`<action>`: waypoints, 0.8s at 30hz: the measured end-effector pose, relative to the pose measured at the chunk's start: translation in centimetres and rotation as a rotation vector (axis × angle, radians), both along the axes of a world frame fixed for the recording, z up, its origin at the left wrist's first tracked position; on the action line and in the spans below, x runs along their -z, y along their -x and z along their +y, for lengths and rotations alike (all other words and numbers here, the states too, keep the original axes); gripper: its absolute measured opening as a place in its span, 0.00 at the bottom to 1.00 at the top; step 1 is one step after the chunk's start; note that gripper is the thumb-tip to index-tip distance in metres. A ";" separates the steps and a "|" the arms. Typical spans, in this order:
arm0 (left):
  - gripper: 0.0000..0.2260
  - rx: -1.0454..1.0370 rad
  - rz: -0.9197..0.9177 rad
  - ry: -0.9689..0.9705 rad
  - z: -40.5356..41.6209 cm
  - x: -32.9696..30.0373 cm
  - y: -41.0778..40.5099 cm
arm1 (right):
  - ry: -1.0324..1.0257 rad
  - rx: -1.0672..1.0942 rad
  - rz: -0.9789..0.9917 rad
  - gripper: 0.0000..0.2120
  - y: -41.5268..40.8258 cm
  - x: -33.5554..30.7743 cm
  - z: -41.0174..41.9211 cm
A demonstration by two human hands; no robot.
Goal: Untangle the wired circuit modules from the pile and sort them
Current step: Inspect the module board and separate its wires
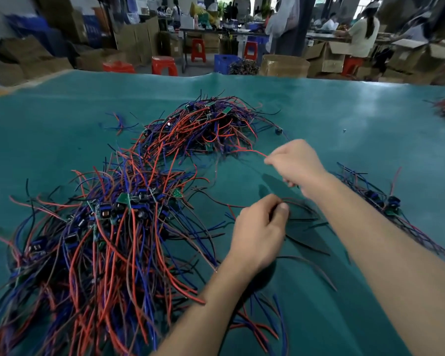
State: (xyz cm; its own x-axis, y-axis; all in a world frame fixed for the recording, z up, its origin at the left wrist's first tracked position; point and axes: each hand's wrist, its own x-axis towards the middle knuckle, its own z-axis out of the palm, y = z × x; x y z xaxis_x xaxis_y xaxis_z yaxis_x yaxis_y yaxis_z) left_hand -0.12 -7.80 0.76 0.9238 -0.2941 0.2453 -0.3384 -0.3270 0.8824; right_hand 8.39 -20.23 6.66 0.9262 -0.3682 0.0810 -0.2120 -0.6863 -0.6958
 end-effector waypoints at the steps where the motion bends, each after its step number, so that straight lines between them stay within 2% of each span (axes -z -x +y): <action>1: 0.09 -0.017 0.008 0.017 0.0 0.1 -0.1 | -0.057 0.003 -0.028 0.09 1.4 -0.1 -0.8; 6: 0.10 -0.093 0.133 0.209 0.0 0.2 -0.2 | -0.476 -0.167 -0.128 0.07 9.9 0.1 -3.0; 9: 0.14 -0.093 0.166 0.241 0.0 0.3 -0.1 | -0.634 -0.301 -0.028 0.11 13.1 1.0 -3.3; 12: 0.09 -0.060 0.170 0.222 0.0 0.5 -0.2 | -0.592 -0.437 0.070 0.10 13.4 1.8 -2.6; 17: 0.05 -0.045 0.192 0.272 0.0 0.5 -0.3 | -0.512 -0.518 0.079 0.11 13.1 2.6 -1.7; 20: 0.15 -0.024 0.172 0.183 0.0 0.6 -0.4 | -0.642 -0.596 0.053 0.09 13.1 2.6 -1.9; 24: 0.17 -0.047 0.088 0.114 0.0 0.9 -0.6 | -0.884 -0.717 0.022 0.09 13.4 2.2 -2.5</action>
State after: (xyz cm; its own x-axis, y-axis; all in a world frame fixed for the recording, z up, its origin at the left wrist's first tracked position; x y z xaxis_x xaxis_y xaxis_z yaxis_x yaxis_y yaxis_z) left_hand 0.47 -7.80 -0.15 0.9553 -0.2245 0.1923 -0.2449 -0.2371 0.9401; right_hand -5.01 -22.76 4.44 0.9441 0.3275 0.0371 0.0131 0.0752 -0.9971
